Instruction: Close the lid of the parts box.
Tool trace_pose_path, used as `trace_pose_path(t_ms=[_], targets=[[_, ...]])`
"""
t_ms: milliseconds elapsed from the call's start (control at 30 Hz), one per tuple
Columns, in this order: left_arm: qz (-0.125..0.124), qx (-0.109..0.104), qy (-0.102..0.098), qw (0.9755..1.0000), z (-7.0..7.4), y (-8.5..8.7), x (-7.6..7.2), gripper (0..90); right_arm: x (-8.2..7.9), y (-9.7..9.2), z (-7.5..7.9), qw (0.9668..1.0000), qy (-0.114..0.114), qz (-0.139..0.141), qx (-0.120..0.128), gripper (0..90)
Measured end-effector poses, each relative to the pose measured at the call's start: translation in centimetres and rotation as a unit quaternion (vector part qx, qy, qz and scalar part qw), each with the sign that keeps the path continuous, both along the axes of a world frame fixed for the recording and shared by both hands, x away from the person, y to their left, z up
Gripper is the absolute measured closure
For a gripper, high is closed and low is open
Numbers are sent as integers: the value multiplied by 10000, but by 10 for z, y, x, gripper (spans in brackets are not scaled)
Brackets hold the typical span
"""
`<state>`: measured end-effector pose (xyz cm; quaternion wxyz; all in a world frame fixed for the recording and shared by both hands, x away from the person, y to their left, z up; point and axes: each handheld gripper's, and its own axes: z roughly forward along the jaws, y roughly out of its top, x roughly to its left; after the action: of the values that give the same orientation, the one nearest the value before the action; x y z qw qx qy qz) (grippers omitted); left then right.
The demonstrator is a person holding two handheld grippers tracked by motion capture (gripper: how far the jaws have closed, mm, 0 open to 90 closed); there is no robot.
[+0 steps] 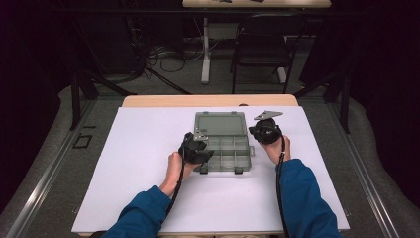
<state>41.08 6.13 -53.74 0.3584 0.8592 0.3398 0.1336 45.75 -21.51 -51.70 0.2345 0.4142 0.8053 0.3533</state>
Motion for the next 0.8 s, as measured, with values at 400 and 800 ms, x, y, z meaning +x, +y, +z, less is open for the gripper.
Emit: trace_pose_path(t_ms=[400, 800], targets=[[-10, -7, 2, 10000, 0, 0, 0, 568, 24, 0, -23, 9976, 629, -155, -227, 900], [-33, 5, 11, 10000, 0, 0, 1, 569, 28, 6, -32, 9952, 903, -222, -304, 900]])
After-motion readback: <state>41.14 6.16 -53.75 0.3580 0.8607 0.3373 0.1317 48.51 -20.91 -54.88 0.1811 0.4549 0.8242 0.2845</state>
